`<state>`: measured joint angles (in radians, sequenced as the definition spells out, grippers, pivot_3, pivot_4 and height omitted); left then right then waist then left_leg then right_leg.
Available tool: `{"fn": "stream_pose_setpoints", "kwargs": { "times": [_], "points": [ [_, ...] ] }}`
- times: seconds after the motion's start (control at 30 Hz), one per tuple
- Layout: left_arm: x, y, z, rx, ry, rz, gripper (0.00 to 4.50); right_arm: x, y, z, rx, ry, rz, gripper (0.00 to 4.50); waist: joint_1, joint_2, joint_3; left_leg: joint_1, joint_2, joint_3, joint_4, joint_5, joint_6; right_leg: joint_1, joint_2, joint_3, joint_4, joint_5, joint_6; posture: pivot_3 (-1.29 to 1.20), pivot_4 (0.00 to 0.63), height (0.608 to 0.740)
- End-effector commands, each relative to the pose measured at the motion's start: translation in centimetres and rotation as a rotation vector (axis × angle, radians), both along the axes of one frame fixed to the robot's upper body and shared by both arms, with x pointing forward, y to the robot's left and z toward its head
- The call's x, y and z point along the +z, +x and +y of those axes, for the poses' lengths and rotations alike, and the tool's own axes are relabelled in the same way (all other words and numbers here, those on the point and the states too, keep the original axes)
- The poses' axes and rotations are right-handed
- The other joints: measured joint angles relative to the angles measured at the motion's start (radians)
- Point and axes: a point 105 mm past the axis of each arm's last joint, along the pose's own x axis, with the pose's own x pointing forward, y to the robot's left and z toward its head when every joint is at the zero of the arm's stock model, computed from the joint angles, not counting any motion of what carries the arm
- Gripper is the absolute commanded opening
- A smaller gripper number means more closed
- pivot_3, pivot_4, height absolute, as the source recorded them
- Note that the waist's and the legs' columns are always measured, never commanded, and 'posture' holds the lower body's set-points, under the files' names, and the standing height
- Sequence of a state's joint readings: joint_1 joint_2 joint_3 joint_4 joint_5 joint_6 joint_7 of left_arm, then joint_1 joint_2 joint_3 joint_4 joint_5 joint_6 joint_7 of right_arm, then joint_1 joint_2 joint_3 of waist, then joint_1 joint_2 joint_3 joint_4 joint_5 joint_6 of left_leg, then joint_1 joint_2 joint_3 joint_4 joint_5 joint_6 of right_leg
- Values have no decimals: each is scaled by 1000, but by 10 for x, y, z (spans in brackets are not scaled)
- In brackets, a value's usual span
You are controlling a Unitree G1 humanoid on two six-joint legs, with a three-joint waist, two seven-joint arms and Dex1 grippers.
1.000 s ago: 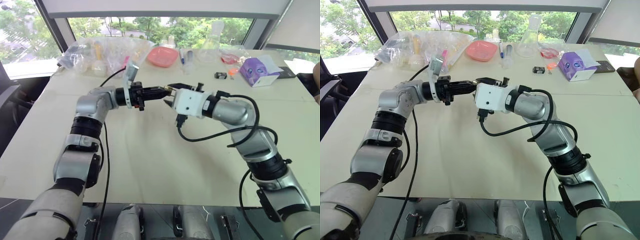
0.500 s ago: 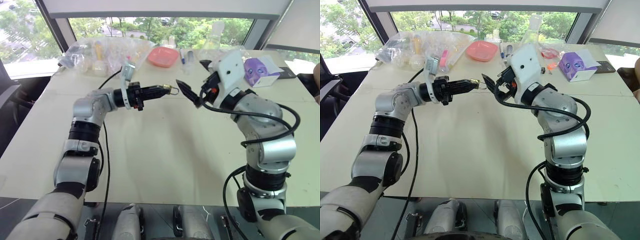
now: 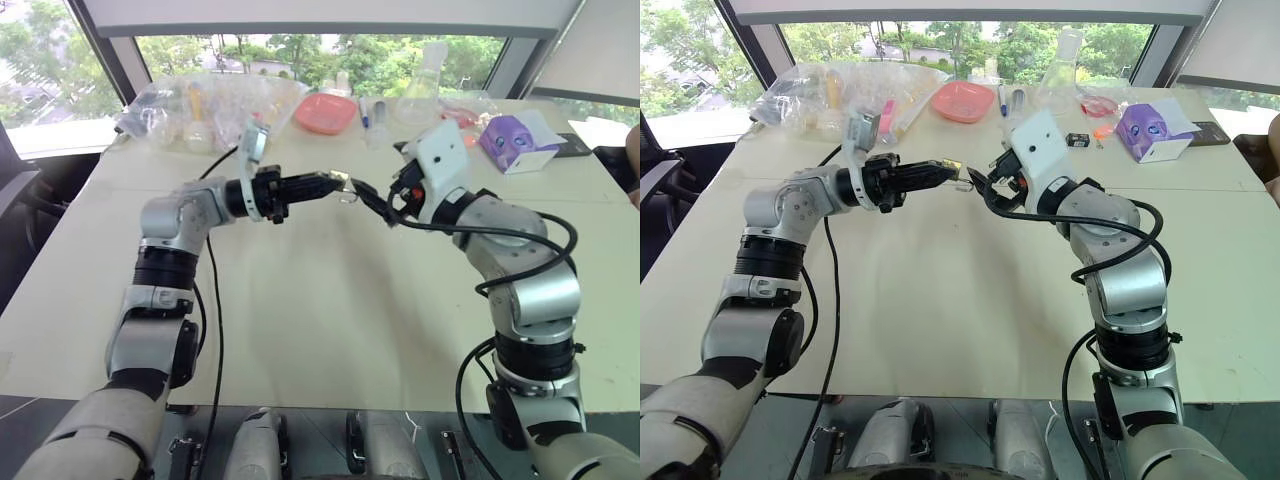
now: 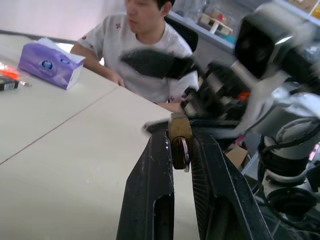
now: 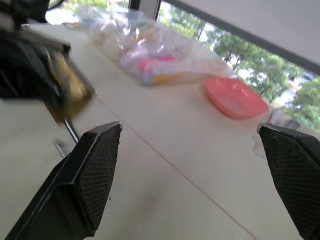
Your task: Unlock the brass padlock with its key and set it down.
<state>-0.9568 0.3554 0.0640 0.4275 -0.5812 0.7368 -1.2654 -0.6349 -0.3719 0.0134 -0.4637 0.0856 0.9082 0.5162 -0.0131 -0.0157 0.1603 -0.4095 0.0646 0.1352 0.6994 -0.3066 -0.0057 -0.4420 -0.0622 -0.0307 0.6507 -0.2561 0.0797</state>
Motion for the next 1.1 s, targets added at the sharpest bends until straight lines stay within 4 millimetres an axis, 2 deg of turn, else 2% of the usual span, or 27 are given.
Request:
{"fn": "stream_pose_setpoints", "kwargs": {
  "times": [0.03,0.17,0.3,0.4,0.47,0.53,0.6,0.7,0.87,1.03,1.1],
  "points": [
    [19,-6,2,-23,-46,-68,0,4,-4,5,37,9,-2,4435,0,0,0,0,0,0,0,0,0,0,0,0,0,0,0,0,150,733],
    [18,-6,1,-18,-43,-68,0,4,-5,1,31,4,2,4435,-1,0,0,0,0,0,0,0,0,0,0,0,0,0,0,0,150,733],
    [3,-2,-5,4,18,-69,0,3,-9,-21,-30,-53,1,4435,4,0,0,0,0,0,0,0,0,0,0,0,0,0,0,0,150,733],
    [-8,6,-9,44,43,-48,0,-9,-20,-36,-34,-180,44,4435,6,0,0,0,0,0,0,0,1,0,0,0,-1,0,0,0,150,733],
    [-16,11,-14,72,59,-23,0,-18,-32,-39,8,-243,94,4435,4,0,0,0,-1,0,0,-1,1,1,0,0,-2,0,0,0,150,733],
    [-39,18,-30,95,103,64,0,-33,-54,-41,77,-315,187,4435,6,0,0,-1,-1,-1,0,-1,2,0,0,0,-2,0,0,0,150,733],
    [-56,22,-42,103,135,133,0,-39,-66,-42,107,-344,235,4435,6,0,0,0,-1,-1,0,-4,6,1,0,0,-2,0,0,0,150,733],
    [-78,29,-63,125,159,253,0,-44,-70,-43,99,-355,264,4435,3,0,0,0,-1,-1,1,-4,8,1,0,0,-2,0,0,0,150,733],
    [-98,34,-87,156,170,382,0,-50,-68,-45,48,-348,290,4435,3,-1,0,0,-1,-2,0,-5,8,0,0,0,-2,0,0,0,150,733],
    [-104,37,-97,178,148,448,0,-51,-68,-43,37,-344,293,4435,4,-1,0,0,-1,-2,0,-5,9,1,0,0,-3,0,0,0,150,733],
    [-104,37,-98,173,134,462,1023,-52,-68,-43,26,-343,294,4500,2,-1,1,-1,-1,-2,0,-5,9,0,0,0,-2,0,0,0,150,733]
  ]
}}
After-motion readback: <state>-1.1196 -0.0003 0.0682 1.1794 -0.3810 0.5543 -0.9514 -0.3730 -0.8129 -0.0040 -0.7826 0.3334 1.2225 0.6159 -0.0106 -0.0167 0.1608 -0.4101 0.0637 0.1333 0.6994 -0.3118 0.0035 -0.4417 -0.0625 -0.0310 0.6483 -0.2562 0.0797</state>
